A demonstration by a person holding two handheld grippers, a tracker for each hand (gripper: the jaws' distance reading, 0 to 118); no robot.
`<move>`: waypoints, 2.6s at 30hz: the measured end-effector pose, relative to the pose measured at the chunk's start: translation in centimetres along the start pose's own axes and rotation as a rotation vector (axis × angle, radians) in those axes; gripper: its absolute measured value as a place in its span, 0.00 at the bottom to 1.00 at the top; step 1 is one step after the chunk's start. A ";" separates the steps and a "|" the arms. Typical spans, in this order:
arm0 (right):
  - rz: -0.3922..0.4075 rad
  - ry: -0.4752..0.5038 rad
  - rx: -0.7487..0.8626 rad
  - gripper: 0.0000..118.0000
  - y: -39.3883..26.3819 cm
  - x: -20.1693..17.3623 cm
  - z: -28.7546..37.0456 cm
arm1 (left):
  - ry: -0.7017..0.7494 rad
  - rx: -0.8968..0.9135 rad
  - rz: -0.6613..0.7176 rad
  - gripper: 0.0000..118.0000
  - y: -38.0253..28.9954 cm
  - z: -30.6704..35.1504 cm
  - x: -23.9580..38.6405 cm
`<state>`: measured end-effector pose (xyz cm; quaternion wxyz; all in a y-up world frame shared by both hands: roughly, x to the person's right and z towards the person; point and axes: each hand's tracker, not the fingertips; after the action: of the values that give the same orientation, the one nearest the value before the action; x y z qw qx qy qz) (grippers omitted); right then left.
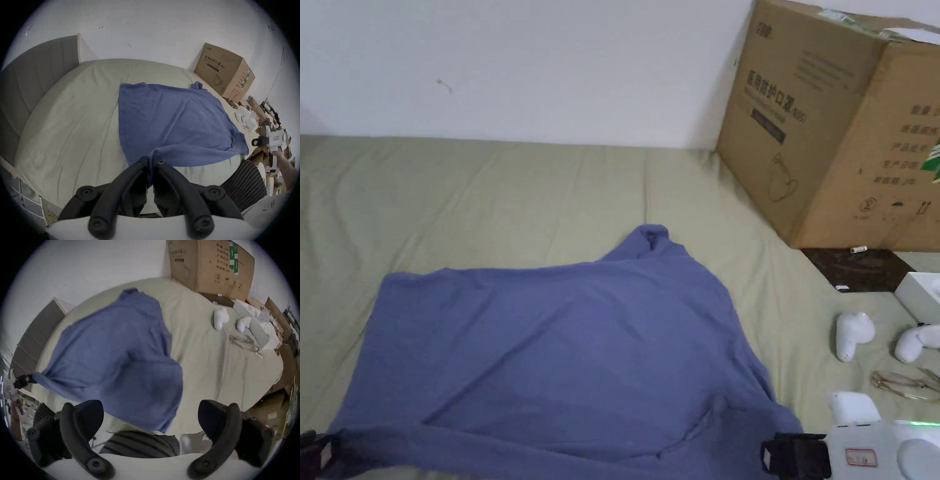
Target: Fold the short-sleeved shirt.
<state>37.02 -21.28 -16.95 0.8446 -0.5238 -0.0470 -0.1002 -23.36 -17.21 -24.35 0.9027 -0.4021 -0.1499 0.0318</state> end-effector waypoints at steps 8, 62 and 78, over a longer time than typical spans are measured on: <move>0.063 0.013 -0.148 0.24 -0.8 0.6 -3.4 | 0.012 -0.048 0.034 0.05 -1.1 -1.0 -0.4; 0.003 0.213 0.366 0.00 7.4 -9.3 4.6 | 0.073 0.030 0.201 0.00 4.6 -1.9 -3.1; 0.017 0.171 0.297 0.00 9.4 -6.3 1.1 | 0.223 -0.265 0.082 0.81 1.3 -15.0 -2.8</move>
<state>32.95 -15.47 -25.89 0.9145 -0.3832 0.0149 -0.1292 -21.49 -27.55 -35.41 0.8507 -0.5244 -0.0354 0.0040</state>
